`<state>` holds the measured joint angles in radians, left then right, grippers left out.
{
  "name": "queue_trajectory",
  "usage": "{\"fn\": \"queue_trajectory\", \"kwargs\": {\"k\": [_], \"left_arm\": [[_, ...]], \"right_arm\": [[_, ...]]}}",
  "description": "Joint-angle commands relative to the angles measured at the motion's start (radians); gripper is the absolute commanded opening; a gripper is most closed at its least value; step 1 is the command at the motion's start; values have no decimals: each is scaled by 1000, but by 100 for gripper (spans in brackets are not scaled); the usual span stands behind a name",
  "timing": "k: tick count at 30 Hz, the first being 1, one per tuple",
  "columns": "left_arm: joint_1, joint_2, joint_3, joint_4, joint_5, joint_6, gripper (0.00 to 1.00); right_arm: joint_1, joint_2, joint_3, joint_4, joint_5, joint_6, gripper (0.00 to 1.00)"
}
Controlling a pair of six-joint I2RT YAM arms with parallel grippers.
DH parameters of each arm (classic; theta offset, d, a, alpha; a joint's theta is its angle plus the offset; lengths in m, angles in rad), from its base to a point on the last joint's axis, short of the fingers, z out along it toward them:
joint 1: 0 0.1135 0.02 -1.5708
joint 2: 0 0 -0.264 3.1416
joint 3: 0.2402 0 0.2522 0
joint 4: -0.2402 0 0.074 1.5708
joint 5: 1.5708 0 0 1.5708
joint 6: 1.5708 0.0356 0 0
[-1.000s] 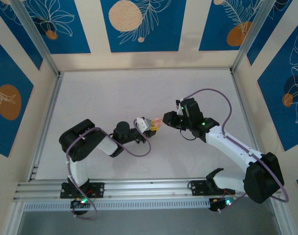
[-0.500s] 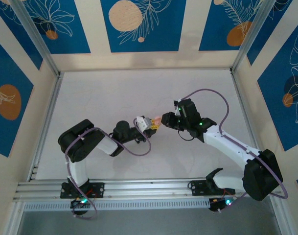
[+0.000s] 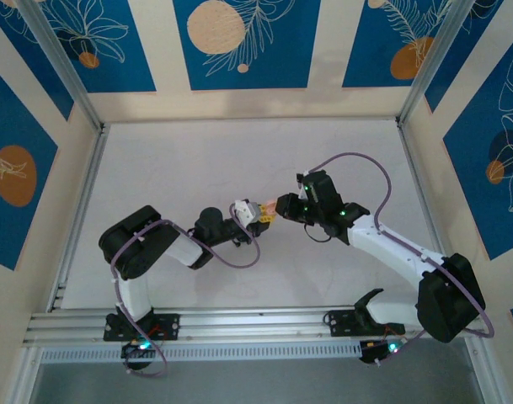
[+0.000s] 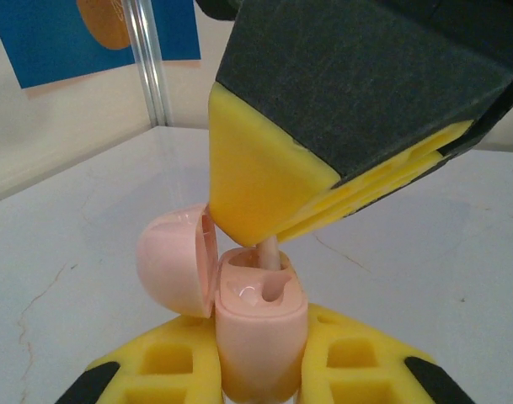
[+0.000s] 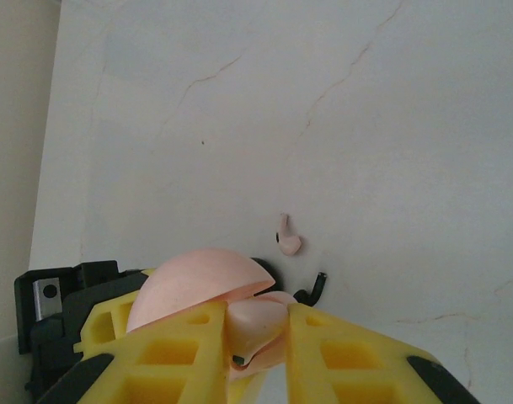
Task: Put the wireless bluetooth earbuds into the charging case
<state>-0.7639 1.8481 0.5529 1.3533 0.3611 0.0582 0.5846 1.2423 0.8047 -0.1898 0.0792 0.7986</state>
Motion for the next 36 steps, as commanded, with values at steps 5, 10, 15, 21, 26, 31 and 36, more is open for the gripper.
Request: {"fn": "queue_trajectory", "kwargs": {"k": [5, 10, 15, 21, 26, 31, 36], "left_arm": [[-12, -39, 28, 53, 1, -4, 11], [-12, -41, 27, 53, 2, -4, 11], [-12, -42, 21, 53, 2, -6, 11], [-14, -47, 17, 53, 2, -4, 11], [-12, -49, 18, 53, 6, -4, 11], [-13, -53, 13, 53, 11, 2, 11], [-12, -55, 18, 53, 72, 12, 12]], "right_arm": [[32, 2, -1, -13, 1, -26, 22], [37, -7, 7, -7, -4, -27, 29], [35, -22, 24, -13, -8, -33, 42], [19, -43, 37, -32, -32, -38, 52], [3, -70, 43, -42, -54, -46, 54], [-40, -111, 50, -46, -98, -72, 54], [-96, -151, 42, -20, -236, -162, 52]]}}
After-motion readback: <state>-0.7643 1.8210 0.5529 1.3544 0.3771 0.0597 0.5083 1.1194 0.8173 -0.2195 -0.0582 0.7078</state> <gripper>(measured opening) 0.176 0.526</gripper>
